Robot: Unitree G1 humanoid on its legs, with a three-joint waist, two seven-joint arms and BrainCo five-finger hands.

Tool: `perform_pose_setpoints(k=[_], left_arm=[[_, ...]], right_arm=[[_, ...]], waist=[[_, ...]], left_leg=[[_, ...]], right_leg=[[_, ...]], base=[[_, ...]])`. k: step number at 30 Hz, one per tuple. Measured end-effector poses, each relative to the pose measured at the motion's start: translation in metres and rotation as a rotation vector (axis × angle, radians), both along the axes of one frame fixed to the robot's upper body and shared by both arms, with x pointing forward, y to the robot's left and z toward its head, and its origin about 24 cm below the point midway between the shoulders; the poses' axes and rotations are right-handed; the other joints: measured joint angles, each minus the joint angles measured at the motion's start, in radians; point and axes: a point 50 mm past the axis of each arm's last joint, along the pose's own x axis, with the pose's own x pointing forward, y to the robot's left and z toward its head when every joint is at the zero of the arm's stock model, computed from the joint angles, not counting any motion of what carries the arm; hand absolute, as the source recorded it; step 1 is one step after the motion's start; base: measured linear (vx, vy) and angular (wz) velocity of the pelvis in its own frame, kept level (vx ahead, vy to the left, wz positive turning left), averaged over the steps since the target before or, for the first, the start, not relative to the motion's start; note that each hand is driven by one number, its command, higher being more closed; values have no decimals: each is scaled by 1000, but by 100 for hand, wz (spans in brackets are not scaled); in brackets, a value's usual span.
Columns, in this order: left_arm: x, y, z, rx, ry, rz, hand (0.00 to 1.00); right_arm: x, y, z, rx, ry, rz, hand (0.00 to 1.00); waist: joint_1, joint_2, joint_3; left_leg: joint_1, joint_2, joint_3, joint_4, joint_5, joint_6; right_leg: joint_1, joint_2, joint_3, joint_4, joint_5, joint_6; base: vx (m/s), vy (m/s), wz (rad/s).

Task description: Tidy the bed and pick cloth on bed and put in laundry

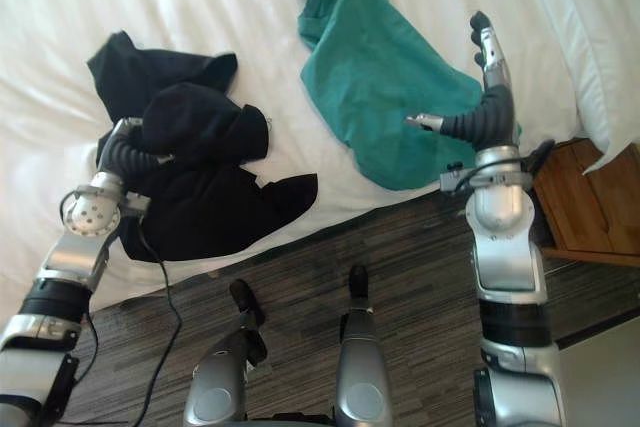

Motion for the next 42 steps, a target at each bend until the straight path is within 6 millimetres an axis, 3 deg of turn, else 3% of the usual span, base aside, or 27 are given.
perform_pose_setpoints(k=[8,10,14,17,21,22,28,33,38,42], left_arm=[[-9,14,0,-126,-40,-68,100],[-12,13,-6,-154,-42,-66,100],[-21,12,-20,-168,-30,-62,100],[-26,12,-30,-188,-15,-52,100],[-36,11,-35,-182,-41,-47,100],[-37,10,-35,-184,-53,-48,100],[-46,6,-31,-202,-126,-18,100],[-56,11,-43,-205,-95,8,100],[-70,14,-66,-252,-36,57,100],[-78,13,-96,-304,73,99,100]], right_arm=[[28,-34,15,-32,121,-170,0],[31,-47,19,-29,147,-223,0],[37,-77,23,-22,254,-332,0],[44,-80,22,-1,292,-338,0],[43,-81,47,-3,231,-348,0],[42,-83,49,-5,223,-351,100],[35,-83,75,107,129,-299,100],[31,-84,75,217,80,-205,100],[29,-77,46,358,21,-57,100],[31,-64,-1,489,44,36,100]], waist=[[7,20,21],[23,35,24],[45,92,27],[58,119,29],[67,169,22],[74,174,21],[86,196,15],[86,198,13],[80,191,7],[73,175,-29]], left_leg=[[-49,2,-122,1,13,13],[-53,1,-158,1,13,13],[-84,2,-218,-1,29,6],[-90,1,-226,-10,37,8],[-136,1,-246,-36,62,2],[-147,1,-246,-36,64,2],[-211,7,-247,-38,69,-4],[-212,14,-248,-38,77,-16],[-182,23,-241,-37,81,-22],[-133,28,-220,-33,81,-22]], right_leg=[[28,-1,-77,-38,2,1],[29,0,-79,-42,2,1],[29,0,-114,-62,7,-3],[29,1,-118,-70,9,-4],[-22,2,-134,-72,20,-4],[-34,2,-134,-71,21,-4],[-142,-2,-135,10,8,-10],[-191,-6,-135,111,-39,-23],[-194,-7,-141,181,-85,-34],[-157,-17,-170,210,-110,-47]], base=[[45,-11,26],[66,-27,3],[45,-18,18],[28,-20,7],[3,-4,7],[0,0,0],[-50,26,-1],[-18,-29,3],[48,-60,0],[87,-66,0]])
